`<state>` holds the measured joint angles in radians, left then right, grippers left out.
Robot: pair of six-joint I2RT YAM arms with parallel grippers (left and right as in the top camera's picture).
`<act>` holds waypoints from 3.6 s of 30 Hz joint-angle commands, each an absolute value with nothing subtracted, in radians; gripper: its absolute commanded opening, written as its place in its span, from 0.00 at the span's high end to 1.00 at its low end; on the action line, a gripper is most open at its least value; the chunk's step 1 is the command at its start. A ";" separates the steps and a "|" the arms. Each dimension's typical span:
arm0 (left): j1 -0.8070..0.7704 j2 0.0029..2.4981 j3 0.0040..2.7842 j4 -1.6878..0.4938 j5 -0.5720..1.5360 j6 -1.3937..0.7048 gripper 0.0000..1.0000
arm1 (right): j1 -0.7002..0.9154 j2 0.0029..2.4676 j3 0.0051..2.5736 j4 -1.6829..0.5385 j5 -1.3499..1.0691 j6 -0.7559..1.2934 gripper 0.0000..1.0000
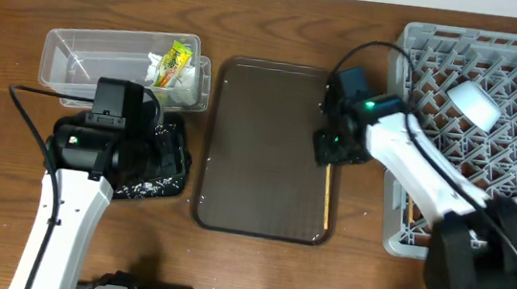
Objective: Sort waste into correct bins and load items into the dishwasher rack
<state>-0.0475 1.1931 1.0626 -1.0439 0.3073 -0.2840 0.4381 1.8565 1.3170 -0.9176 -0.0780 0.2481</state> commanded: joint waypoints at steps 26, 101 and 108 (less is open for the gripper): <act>-0.043 1.195 1.062 -1.047 0.297 -0.271 0.30 | 0.406 1.834 1.428 -1.052 -0.060 0.272 0.99; -0.231 1.194 1.059 -1.187 0.192 -0.128 0.30 | -0.156 1.380 1.354 -1.284 -0.206 0.035 0.01; -0.231 0.859 0.966 -1.079 0.162 -0.123 0.29 | -0.156 1.044 1.056 -1.056 -0.213 -0.006 0.01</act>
<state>-0.2264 0.9916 1.0195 -1.1019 0.1936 -0.1329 -0.1493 1.1847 1.1652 -1.1057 -0.2127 0.0296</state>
